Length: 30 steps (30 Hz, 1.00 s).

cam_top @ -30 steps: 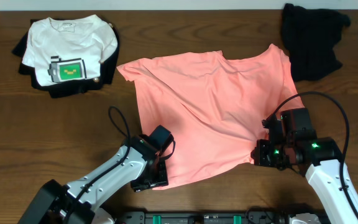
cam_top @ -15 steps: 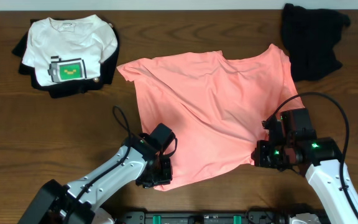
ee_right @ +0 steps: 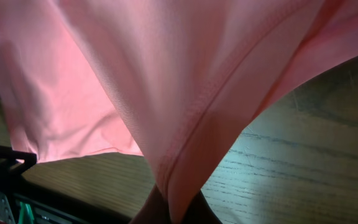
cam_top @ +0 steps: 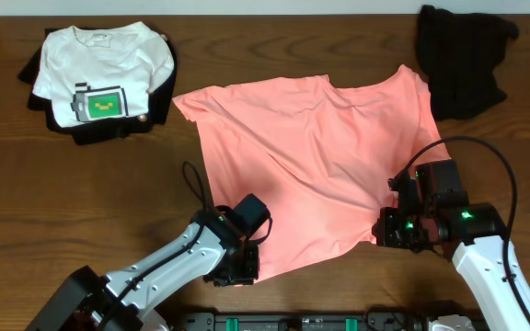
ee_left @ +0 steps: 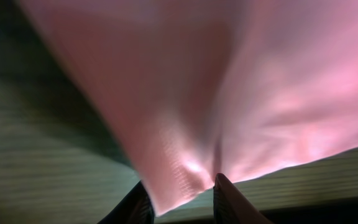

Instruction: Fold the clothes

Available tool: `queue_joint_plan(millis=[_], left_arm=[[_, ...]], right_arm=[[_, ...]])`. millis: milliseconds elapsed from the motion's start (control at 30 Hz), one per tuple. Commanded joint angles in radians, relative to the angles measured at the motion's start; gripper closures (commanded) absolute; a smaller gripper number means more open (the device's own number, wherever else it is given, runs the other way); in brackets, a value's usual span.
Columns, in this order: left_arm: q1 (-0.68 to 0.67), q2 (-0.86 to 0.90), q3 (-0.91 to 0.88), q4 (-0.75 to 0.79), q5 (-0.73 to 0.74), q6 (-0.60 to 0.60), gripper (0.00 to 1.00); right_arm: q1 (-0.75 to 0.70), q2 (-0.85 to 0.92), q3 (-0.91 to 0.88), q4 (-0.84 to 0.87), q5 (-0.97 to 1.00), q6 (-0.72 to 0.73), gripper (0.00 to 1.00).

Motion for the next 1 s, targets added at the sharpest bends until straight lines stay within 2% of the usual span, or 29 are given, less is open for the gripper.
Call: queue_joint_plan(millis=[0,433,500,600,667,967], left_arm=[[-0.003,0.007,-0.011,-0.023,-0.051,-0.016,0.69],[-0.039,0.007,-0.040,0.045,-0.054,-0.064,0.70],[-0.039,0.007,-0.040,0.047,-0.054,-0.064,0.77],[-0.039,0.007,-0.040,0.050,-0.054,-0.064,0.81],[-0.039,0.007,-0.040,0.050,-0.054,-0.064,0.94],[-0.019,0.001,-0.008,0.034,-0.055,-0.001,0.94]], right_arm=[[-0.008,-0.006,0.019,0.000,0.003,-0.009,0.99],[-0.008,-0.006,0.019,0.003,0.002,-0.009,0.99],[-0.008,-0.006,0.019,0.004,0.002,-0.009,0.99],[-0.008,-0.006,0.019,0.004,0.002,-0.008,0.99],[-0.008,-0.006,0.019,0.004,0.002,-0.009,0.99],[-0.008,-0.006,0.021,0.034,0.003,-0.009,0.99]])
